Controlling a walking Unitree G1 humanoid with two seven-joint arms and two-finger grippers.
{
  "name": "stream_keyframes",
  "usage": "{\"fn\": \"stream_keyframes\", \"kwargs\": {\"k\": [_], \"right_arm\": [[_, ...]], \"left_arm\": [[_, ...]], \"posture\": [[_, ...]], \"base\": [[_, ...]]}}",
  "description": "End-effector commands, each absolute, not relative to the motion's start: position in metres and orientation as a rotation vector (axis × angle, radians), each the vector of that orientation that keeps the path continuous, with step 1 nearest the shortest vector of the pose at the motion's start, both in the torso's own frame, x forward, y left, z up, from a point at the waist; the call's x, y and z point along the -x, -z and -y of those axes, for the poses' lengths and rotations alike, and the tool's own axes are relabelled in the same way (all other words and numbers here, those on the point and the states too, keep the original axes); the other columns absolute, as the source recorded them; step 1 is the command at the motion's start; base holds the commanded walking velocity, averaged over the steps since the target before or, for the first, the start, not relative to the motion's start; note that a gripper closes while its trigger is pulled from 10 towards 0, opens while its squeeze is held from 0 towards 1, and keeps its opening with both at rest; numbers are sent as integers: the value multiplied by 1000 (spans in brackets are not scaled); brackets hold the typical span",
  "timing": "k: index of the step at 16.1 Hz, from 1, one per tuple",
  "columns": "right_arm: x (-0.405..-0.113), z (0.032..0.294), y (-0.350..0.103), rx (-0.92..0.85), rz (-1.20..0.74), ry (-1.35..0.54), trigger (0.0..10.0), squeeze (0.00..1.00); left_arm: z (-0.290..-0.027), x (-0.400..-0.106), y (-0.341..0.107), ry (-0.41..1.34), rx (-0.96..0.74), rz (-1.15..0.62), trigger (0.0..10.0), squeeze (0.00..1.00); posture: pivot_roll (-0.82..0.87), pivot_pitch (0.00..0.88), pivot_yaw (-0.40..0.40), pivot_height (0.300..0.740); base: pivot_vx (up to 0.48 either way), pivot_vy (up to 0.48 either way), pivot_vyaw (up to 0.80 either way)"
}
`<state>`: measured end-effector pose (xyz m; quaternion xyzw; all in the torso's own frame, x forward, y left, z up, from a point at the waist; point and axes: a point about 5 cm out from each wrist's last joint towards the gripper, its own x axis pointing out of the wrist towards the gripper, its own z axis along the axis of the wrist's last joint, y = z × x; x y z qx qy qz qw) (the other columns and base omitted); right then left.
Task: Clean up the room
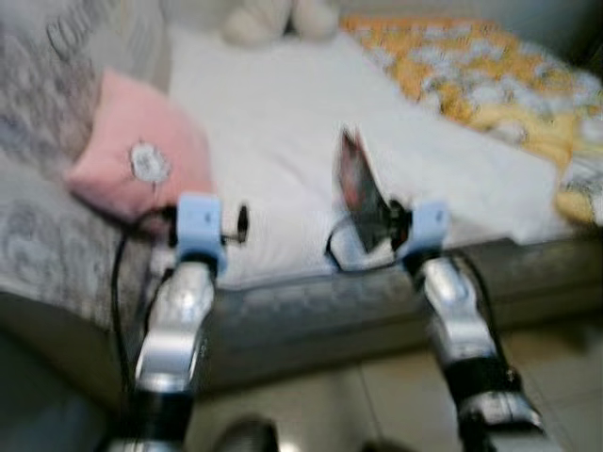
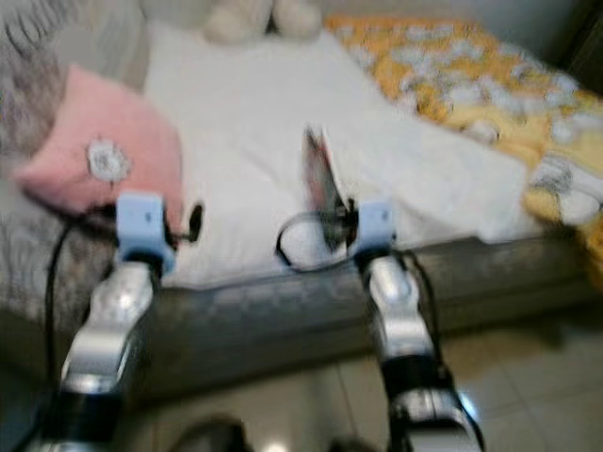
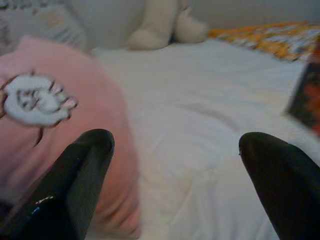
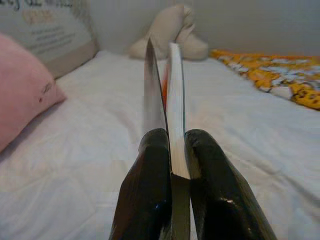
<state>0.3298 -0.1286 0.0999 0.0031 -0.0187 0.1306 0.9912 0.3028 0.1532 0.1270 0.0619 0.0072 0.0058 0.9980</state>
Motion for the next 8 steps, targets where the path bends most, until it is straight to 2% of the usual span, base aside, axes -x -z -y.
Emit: {"fn": "stream_keyframes", "kwargs": {"k": [1,2,8], "right_arm": [[-334,131,-113,1,104,-256,0,0],[-335,130,-114,1,106,-259,0,0],[-346,127,-134,-13,165,-275,0,0]], "left_arm": [[-150,-304,-134,-2,-115,18,10000,0],[-151,-304,-134,-9,-115,20,10000,0],[-145,-301,-154,-12,-142,131,10000,0]], "posture": [[33,0,-21,711],[34,0,-21,711],[48,0,-30,711]], "base": [[461,0,0],[461,0,0],[361,315,0]]}}
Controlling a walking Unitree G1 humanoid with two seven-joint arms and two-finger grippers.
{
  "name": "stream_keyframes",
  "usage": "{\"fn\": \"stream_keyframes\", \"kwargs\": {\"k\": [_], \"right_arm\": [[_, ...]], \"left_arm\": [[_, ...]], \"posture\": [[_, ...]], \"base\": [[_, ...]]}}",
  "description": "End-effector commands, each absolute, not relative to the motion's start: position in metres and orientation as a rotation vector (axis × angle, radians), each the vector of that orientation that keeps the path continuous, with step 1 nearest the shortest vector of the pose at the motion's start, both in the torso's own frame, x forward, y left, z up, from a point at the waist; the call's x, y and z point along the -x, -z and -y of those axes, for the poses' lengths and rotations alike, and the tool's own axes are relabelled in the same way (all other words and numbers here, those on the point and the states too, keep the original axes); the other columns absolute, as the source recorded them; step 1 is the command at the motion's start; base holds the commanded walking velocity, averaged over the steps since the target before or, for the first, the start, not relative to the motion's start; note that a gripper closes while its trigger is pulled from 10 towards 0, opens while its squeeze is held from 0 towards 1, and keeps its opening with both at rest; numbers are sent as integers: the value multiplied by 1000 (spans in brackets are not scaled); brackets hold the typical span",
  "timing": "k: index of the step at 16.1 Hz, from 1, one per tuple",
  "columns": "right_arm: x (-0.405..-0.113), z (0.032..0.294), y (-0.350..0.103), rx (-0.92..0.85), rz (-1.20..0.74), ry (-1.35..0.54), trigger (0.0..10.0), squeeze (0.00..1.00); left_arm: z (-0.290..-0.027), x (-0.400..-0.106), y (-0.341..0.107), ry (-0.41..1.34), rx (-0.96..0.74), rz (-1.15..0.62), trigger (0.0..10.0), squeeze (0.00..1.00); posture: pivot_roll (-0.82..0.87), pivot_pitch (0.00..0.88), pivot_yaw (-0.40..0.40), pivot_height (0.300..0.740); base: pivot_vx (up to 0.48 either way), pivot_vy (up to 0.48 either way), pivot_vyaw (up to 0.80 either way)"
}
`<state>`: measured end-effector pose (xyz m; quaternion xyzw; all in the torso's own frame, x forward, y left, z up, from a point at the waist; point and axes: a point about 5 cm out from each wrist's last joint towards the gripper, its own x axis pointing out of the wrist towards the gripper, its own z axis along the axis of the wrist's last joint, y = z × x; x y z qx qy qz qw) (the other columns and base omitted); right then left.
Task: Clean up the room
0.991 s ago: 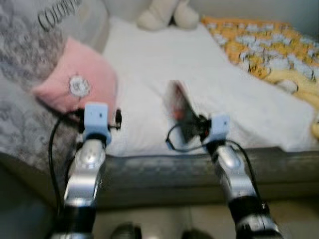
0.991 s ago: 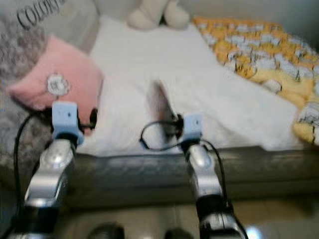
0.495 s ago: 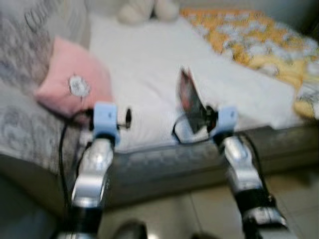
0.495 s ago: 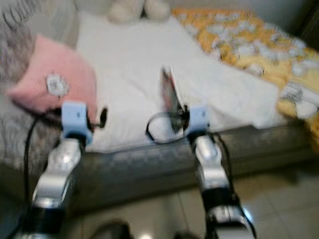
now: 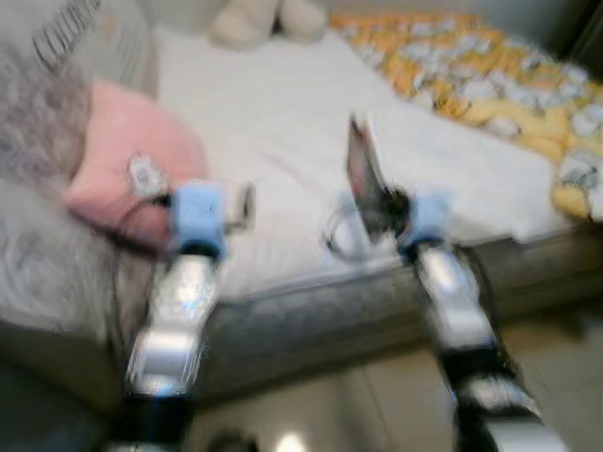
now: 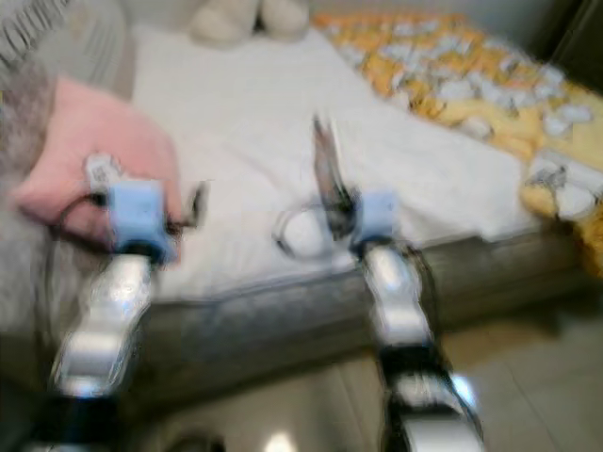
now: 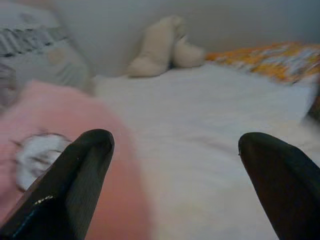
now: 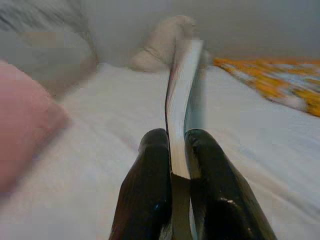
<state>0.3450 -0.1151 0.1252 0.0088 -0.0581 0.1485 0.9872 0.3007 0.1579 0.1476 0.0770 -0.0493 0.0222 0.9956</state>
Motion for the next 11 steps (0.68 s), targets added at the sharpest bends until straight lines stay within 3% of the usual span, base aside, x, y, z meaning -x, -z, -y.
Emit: {"fn": "stream_keyframes", "kwargs": {"k": [1,3,5,11], "right_arm": [[-348,126,-137,-13,170,-277,0,0],[-354,124,-145,-20,189,-285,0,0],[-358,122,-148,-31,189,-297,0,0],[-391,69,-189,-126,172,-415,0,0]], "left_arm": [[-144,-302,-156,-9,-146,139,10000,0],[-144,-302,-159,-18,-134,147,10000,0],[-146,-302,-158,-39,-114,139,10000,0],[-149,-284,-170,-35,-109,145,10000,0]], "posture": [[52,0,-31,711],[61,0,-35,711],[63,0,-35,711],[184,0,-42,711]], "base": [[356,322,0],[351,326,0],[0,437,0],[0,0,0]]}}
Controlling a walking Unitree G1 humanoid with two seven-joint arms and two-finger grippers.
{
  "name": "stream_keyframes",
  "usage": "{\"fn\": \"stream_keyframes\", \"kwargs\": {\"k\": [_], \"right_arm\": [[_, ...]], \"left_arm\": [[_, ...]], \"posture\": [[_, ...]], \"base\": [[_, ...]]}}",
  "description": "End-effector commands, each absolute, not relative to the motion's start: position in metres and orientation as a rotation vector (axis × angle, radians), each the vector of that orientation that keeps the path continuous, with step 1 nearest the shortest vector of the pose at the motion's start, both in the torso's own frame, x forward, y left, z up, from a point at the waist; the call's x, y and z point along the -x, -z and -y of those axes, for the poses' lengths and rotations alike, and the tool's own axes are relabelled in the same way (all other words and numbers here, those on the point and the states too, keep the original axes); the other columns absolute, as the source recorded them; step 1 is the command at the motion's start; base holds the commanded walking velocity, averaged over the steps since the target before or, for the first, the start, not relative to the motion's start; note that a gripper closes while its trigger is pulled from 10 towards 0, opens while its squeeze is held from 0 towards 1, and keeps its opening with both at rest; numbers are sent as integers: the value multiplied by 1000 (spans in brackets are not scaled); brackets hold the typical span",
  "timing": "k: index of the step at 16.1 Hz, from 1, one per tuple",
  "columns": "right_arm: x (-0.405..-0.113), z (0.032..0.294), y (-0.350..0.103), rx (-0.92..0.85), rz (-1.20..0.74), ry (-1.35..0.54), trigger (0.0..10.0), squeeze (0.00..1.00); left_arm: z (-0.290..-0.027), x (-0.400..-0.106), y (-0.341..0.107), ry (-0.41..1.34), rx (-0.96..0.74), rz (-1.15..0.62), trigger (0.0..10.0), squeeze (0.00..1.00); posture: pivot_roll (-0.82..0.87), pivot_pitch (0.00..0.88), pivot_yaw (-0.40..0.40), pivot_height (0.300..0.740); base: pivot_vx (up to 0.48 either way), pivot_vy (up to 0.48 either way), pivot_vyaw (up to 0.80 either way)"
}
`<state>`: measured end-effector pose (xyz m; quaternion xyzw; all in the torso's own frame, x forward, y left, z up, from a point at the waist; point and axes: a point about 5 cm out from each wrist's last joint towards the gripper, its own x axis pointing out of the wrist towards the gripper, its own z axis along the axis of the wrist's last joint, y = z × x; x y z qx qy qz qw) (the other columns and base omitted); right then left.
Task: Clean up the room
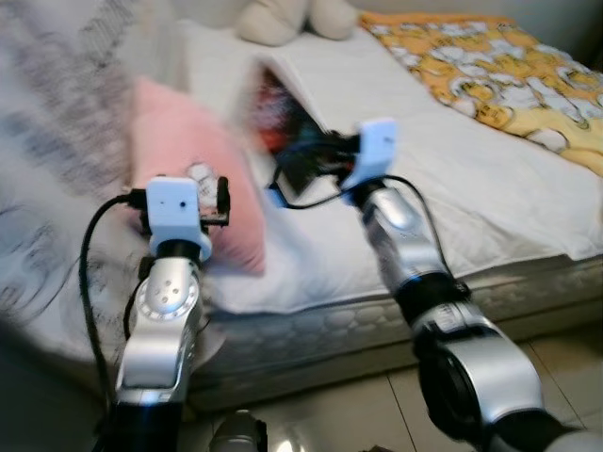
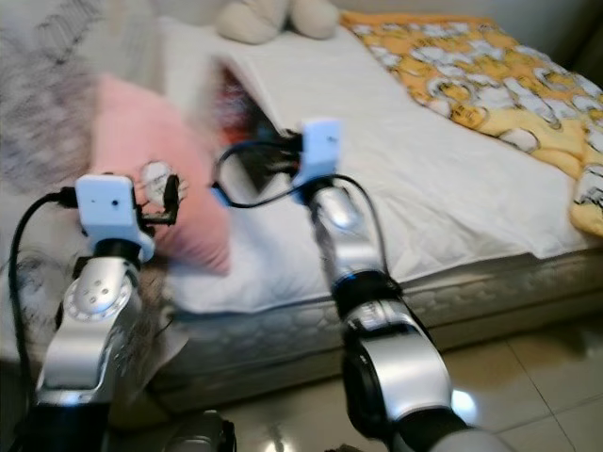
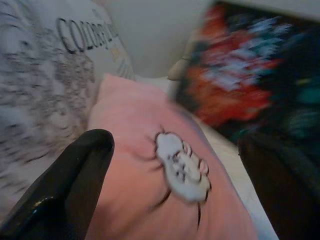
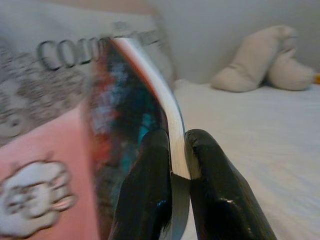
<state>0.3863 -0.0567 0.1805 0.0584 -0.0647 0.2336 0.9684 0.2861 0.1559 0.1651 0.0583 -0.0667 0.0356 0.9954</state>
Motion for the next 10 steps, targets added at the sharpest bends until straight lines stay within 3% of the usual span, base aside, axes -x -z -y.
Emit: {"fn": "stream_keyframes", "kwargs": {"k": [1,6,8,10], "right_arm": [[-394,67,-190,-115,157,-400,0,0],[-404,52,-215,-123,161,-365,0,0],[-404,59,-220,-93,221,-304,0,0],[-393,85,-215,-17,361,-183,0,0]], "left_arm": [[-148,-282,-173,-16,-105,147,10000,0],[-119,-254,-190,148,-24,136,10000,0],[-119,-253,-189,135,-16,129,10000,0],[-121,-253,-188,122,-77,136,10000,0]], "posture": [[202,0,-41,711],[322,67,-84,711],[320,61,-98,711],[294,31,-118,711]], "base": [[0,0,0],[0,0,0],[0,0,0],[0,0,0]]}}
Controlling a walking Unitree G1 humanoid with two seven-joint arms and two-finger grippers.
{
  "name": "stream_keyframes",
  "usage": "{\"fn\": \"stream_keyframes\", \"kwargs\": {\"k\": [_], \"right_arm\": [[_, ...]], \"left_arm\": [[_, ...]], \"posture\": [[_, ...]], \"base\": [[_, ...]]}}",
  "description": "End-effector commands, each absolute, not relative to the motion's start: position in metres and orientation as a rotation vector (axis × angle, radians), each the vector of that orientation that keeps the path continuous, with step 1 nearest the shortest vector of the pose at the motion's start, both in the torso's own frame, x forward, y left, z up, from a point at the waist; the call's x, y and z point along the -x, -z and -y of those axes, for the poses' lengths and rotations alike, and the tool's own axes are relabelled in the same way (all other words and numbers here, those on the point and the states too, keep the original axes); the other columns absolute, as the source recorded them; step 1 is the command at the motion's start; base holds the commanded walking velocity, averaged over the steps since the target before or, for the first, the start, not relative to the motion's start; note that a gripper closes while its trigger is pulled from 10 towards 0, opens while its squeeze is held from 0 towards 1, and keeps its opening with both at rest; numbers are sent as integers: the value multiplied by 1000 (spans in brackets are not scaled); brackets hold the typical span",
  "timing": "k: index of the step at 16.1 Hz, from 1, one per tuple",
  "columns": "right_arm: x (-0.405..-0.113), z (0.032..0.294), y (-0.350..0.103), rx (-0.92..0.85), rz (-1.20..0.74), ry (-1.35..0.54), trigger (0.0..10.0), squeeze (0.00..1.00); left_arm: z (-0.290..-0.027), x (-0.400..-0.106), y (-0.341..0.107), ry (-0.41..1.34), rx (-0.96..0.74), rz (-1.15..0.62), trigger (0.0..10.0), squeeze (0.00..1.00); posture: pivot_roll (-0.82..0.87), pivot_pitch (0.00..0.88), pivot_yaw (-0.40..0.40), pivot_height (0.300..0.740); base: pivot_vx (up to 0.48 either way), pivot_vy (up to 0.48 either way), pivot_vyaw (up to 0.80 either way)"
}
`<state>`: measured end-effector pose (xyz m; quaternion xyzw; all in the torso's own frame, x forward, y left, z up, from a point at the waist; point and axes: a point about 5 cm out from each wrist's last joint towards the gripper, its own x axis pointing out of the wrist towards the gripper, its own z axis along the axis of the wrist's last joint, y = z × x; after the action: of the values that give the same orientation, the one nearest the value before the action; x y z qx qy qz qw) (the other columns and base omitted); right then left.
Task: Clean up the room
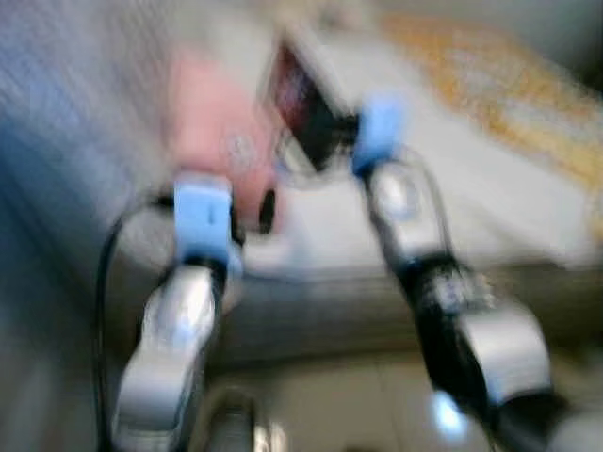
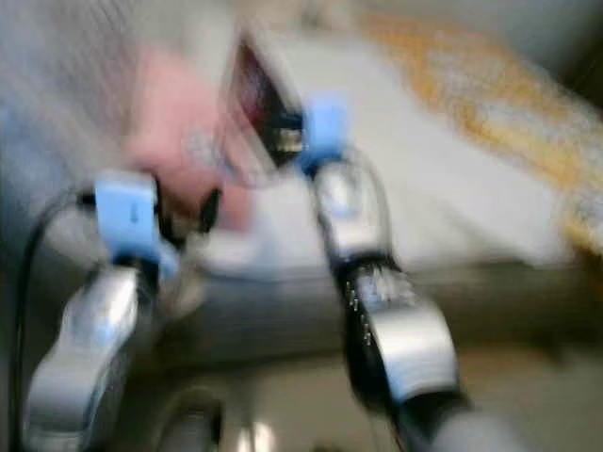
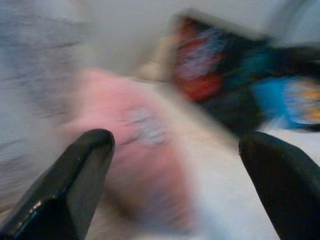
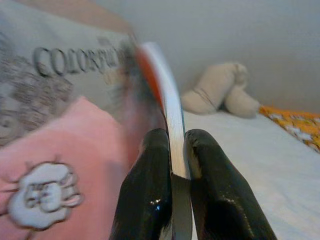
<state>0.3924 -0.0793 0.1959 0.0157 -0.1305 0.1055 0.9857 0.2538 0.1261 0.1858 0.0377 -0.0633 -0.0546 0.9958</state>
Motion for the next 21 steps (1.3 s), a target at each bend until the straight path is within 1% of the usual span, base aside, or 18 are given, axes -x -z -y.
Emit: {"fn": "stream_keyframes", "kwargs": {"k": [1,3,5,6,8,9,11,13,16,21], "right_arm": [[-377,104,-200,12,383,-120,0,0],[-343,134,-175,72,349,-47,0,0],[-305,161,-152,131,273,-7,0,0],[-294,166,-145,143,248,-3,0,0],[-246,176,-123,132,161,-44,0,0],[-240,178,-120,129,138,-46,0,0],[-239,182,-117,110,105,-27,0,0],[-249,175,-121,82,113,-49,0,0],[-261,170,-122,65,107,-68,0,0],[-270,170,-117,63,83,-66,0,0]], "left_arm": [[-127,-254,-181,84,-82,103,10000,0],[-139,-257,-163,4,-85,21,10000,0],[-151,-253,-147,-101,-41,-43,10000,0],[-154,-250,-145,-118,-42,-44,10000,0],[-158,-242,-150,-124,-137,0,10000,0],[-158,-241,-152,-120,-151,15,10000,0],[-157,-247,-153,-120,-141,30,10000,0],[-154,-256,-154,-138,-149,43,10000,0],[-156,-257,-147,-158,-133,17,10000,0],[-151,-263,-149,-129,-155,38,10000,0]], "posture": [[246,0,-127,711],[188,0,-131,711],[132,0,-122,711],[120,0,-116,711],[90,0,-99,711],[89,0,-98,711],[84,0,-94,711],[78,0,-91,711],[81,0,-96,711],[98,0,-94,711]], "base": [[0,0,0],[0,0,0],[0,0,0],[0,0,0],[0,0,0],[0,0,0],[0,-330,0],[0,-472,0],[0,-461,0],[0,-452,778]]}}
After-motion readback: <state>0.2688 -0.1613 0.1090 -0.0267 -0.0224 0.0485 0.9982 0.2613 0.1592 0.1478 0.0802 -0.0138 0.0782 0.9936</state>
